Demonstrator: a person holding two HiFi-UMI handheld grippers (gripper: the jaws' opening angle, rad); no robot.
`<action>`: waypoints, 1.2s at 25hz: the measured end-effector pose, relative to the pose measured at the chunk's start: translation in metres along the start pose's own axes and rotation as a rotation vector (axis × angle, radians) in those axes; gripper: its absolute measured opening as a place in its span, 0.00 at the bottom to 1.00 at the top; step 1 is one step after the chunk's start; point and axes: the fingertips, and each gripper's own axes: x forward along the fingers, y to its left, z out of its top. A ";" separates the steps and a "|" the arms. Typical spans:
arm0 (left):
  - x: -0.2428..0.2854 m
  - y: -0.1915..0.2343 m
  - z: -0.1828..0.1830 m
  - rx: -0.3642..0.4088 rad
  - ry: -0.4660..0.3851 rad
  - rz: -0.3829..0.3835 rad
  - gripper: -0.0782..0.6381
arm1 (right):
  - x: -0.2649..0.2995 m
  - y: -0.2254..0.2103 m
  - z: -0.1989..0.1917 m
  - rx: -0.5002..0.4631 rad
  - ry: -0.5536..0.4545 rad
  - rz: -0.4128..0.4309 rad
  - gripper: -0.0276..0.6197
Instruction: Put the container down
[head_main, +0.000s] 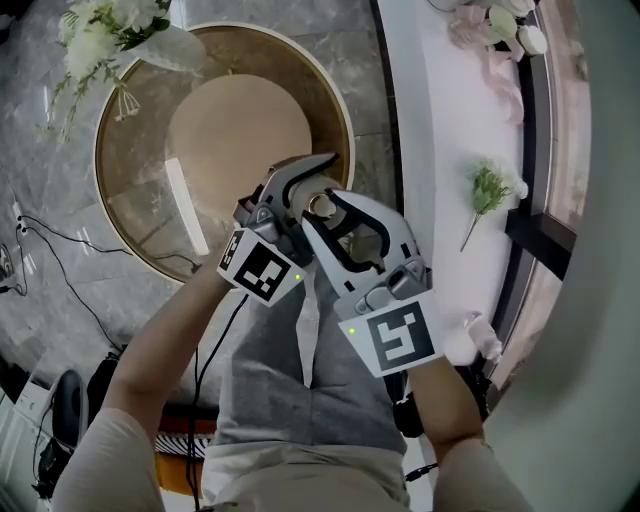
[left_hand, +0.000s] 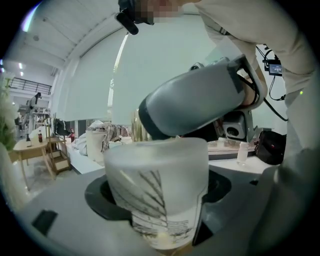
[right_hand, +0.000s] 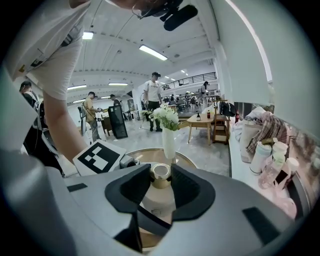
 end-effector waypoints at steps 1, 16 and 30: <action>0.001 -0.001 -0.006 -0.013 0.002 -0.001 0.61 | 0.003 0.001 -0.007 -0.019 0.004 0.004 0.24; 0.013 -0.016 -0.081 -0.061 0.141 -0.069 0.61 | 0.035 0.004 -0.081 -0.075 -0.033 0.056 0.24; 0.007 -0.018 -0.102 -0.041 0.189 -0.033 0.61 | 0.046 0.011 -0.109 -0.192 -0.004 0.087 0.24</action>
